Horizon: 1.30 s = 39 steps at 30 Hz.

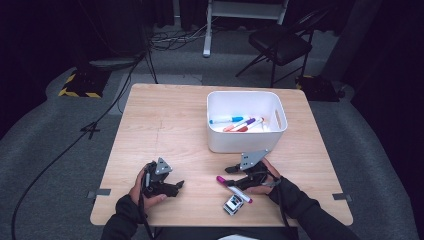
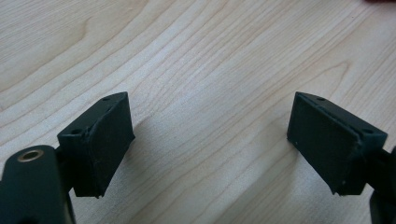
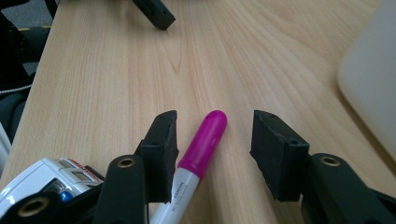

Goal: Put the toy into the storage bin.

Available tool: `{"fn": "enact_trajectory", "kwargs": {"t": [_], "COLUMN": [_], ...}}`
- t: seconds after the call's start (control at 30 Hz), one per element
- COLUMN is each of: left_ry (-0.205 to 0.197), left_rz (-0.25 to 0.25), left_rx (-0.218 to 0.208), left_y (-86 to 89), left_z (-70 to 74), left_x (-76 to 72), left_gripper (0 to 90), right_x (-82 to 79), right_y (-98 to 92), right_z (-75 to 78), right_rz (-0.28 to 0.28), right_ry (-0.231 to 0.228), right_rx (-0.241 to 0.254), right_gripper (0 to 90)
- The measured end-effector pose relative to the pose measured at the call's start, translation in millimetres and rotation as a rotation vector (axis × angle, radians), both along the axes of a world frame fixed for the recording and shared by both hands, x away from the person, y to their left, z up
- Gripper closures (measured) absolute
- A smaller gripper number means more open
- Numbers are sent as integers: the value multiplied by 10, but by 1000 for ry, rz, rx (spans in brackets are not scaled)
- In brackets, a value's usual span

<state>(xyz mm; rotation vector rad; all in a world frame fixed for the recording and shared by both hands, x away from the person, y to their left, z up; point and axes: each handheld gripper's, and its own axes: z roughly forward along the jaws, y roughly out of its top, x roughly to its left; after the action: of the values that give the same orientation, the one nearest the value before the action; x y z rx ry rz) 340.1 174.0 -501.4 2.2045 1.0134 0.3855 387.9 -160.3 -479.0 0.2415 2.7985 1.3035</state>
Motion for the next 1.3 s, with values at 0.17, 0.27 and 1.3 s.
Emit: {"fn": "enact_trajectory", "kwargs": {"t": [0.17,0.27,1.3], "left_ry": [2,2,0], "left_rz": [1,0,0], "left_rx": [-1,-1,-1], "left_y": [-1,-2,-1], "left_z": [0,-2,-1], "left_x": [-2,-2,0], "left_gripper": [146,147,147], "right_x": [-22,-19,30], "right_y": [62,92,-335], "right_z": [-98,-172,-108], "right_rz": [6,4,-38], "right_ry": [-11,-31,-44], "right_rx": [-38,-80,-6], "right_gripper": [508,519,749]}}
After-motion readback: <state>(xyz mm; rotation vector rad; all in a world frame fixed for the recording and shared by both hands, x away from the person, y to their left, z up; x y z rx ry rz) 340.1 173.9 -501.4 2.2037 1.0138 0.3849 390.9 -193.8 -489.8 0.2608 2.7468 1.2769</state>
